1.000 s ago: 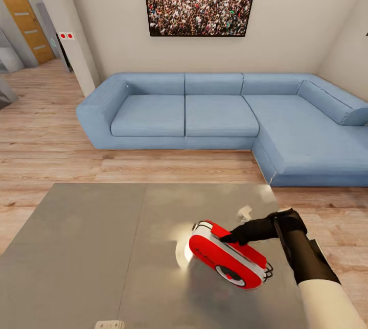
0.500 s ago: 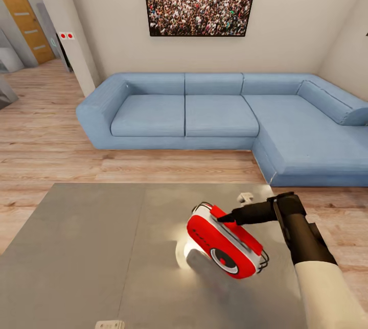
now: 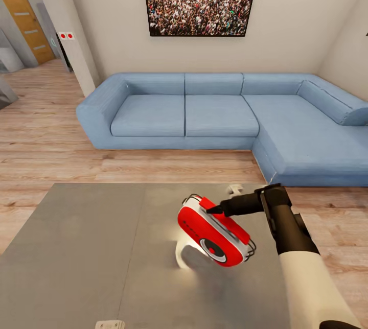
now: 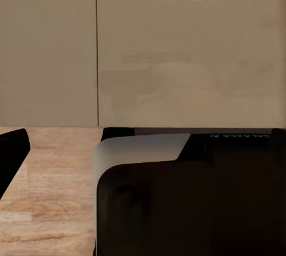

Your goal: Turn on the radio receiver that's on the table in the living room.

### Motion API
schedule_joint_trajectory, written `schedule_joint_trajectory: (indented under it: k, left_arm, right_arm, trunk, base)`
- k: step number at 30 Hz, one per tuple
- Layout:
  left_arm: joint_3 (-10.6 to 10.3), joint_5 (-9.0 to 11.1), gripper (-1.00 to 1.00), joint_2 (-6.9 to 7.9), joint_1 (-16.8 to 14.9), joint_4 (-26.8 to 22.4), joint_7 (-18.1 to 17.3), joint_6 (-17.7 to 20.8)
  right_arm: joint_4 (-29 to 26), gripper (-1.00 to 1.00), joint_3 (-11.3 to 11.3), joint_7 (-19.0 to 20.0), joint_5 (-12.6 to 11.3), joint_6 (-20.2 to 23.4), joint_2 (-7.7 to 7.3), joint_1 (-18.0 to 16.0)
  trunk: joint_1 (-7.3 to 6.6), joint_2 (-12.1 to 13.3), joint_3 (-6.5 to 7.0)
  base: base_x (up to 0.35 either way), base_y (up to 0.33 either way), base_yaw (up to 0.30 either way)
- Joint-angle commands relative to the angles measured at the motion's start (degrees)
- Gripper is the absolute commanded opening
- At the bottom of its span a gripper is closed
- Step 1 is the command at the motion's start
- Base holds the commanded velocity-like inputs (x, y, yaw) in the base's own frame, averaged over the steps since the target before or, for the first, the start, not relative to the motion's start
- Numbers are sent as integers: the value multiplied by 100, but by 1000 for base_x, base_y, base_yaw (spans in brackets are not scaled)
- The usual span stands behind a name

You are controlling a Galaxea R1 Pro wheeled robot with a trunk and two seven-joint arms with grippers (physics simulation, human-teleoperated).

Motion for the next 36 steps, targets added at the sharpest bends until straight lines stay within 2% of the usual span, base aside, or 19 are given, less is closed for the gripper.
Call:
schedule_joint_trajectory:
  k: [1, 7, 15, 19, 26, 30, 32, 33, 36]
  left_arm:
    - [0, 0, 100, 0, 0, 0, 0, 1]
    - [0, -1, 100, 0, 0, 0, -1, 0]
    - [0, -7, 100, 7, 0, 0, 0, -3]
    - [0, -5, 100, 2, 0, -9, -3, -2]
    - [0, 8, 100, -4, 0, -146, -8, 15]
    - [-4, 17, 100, -19, 0, -410, -18, 66]
    - [-9, 18, 100, -95, 0, -598, -22, 94]
    - [-18, 11, 100, -243, 0, -751, -24, 114]
    - [-24, -15, 100, -557, -69, -953, -30, 141]
  right_arm:
    - [-9, -100, 19, 14, -3, 6, 14, -4]
    - [-32, -100, 166, 56, -42, 6, 47, -9]
    - [-69, -100, 153, 114, -124, 6, 63, -9]
    - [-372, -100, 153, 133, -152, 6, 80, -4]
    - [-564, -100, 159, 174, -268, 6, 107, 47]
    - [-565, -100, 159, 176, -274, 6, 99, 55]
    - [-557, -100, 160, 176, -275, 6, 95, 53]
    - [-550, -100, 164, 176, -276, 6, 94, 54]
    - [-545, -100, 167, 176, -281, 6, 92, 56]
  trunk:
    - [0, 0, 0]
    - [0, 0, 0]
    - [0, 0, 0]
    - [0, 0, 0]
    - [0, 0, 0]
    - [0, 0, 0]
    - [0, 0, 0]
    - [0, 0, 0]
    - [0, 0, 0]
  base:
    - [0, 0, 0]
    - [0, 0, 0]
    - [0, 0, 0]
    - [0, 0, 0]
    - [0, 0, 0]
    - [0, 0, 0]
    - [0, 0, 0]
    - [0, 0, 0]
    - [0, 0, 0]
